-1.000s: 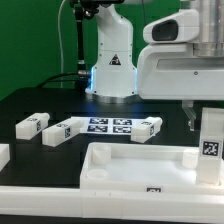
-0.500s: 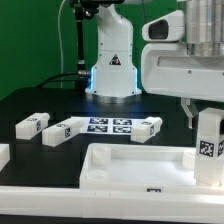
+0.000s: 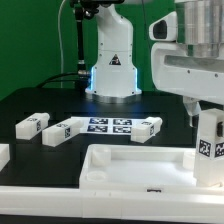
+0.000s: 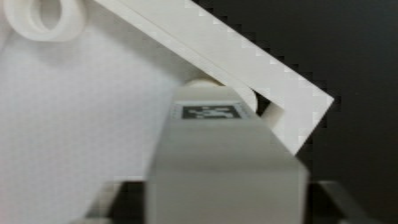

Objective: Assemble desk

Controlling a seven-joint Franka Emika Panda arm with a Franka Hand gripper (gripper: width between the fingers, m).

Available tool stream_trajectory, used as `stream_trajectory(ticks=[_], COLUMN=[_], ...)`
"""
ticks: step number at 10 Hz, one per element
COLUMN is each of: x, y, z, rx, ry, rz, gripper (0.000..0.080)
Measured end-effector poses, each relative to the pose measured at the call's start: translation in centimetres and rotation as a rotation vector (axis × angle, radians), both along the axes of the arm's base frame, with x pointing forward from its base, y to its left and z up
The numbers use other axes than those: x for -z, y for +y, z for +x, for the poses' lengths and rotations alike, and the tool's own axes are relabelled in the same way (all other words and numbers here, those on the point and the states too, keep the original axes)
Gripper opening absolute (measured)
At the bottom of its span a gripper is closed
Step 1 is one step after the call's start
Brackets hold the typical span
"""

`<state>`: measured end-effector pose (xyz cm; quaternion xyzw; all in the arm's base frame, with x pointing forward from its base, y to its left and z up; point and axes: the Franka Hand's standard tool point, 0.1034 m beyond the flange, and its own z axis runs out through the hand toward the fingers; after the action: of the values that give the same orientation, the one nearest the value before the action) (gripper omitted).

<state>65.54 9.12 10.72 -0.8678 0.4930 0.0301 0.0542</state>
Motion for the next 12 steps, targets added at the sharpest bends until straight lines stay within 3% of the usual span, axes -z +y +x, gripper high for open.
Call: stream_trajectory(ticks=[1,2,5,9,12], x=[0.0,0.0,0.1,0.2,0.4], y=[0.1,0.5,1.4,1.3,1.1], z=[0.0,-0.1,-0.5,-0.5,-0.3], rx=[-0.041,-0.08,-0.493,-0.738,-1.123], ry=[-0.005,-0.008,-0.043,-0.071,-0.109], rz=[0.0,0.001,-0.015,-0.011,-0.056], gripper=[0.0529,0.0611,0.0647,0.0649,0.0649])
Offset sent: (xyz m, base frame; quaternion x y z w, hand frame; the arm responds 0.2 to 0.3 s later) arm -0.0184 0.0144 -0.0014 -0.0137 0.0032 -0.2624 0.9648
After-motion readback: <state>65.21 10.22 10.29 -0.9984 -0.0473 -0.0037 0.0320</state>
